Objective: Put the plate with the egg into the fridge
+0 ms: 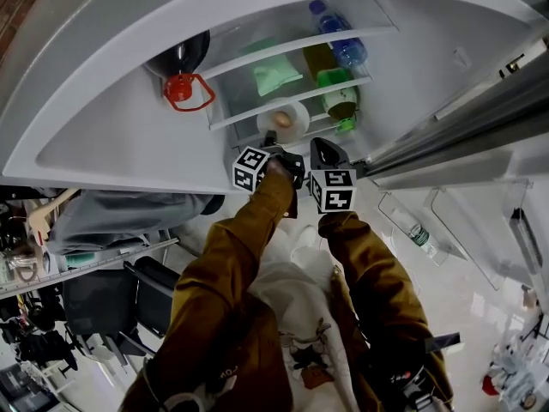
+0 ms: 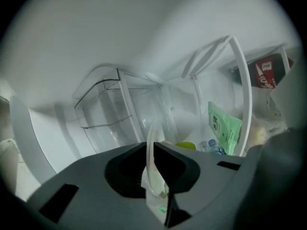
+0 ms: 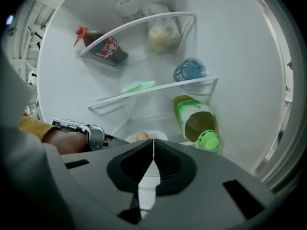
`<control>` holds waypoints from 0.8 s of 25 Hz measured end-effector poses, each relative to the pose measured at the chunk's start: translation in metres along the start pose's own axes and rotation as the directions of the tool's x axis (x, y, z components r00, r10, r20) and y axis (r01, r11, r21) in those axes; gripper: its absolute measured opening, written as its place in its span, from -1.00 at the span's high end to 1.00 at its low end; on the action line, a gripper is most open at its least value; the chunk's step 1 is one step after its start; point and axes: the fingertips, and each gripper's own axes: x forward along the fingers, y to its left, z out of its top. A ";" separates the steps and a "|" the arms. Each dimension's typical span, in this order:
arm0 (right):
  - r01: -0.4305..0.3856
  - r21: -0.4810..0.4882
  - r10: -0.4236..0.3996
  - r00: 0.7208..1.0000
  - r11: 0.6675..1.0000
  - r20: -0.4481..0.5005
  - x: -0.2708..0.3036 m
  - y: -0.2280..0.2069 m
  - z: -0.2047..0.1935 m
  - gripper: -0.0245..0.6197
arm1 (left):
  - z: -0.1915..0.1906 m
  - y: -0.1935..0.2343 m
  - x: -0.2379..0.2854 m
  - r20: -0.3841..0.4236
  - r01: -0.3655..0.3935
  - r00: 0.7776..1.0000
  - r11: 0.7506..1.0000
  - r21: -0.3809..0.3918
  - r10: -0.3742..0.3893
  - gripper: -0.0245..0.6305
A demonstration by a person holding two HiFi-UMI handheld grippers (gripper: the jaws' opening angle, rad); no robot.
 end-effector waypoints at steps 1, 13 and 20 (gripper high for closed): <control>-0.001 0.000 0.001 1.000 1.000 0.001 0.000 0.000 0.000 0.90 | 0.001 0.000 0.000 -0.002 -0.006 1.000 1.000 0.017 0.006 0.85; -0.038 0.035 0.039 0.999 0.999 -0.024 0.005 0.009 -0.011 0.90 | -0.003 -0.002 -0.007 -0.060 -0.011 0.998 0.998 0.061 0.015 0.67; -0.056 0.064 0.061 0.996 0.996 -0.070 0.011 0.012 -0.027 0.90 | -0.013 0.002 -0.011 -0.135 -0.038 0.990 0.997 0.067 0.046 0.60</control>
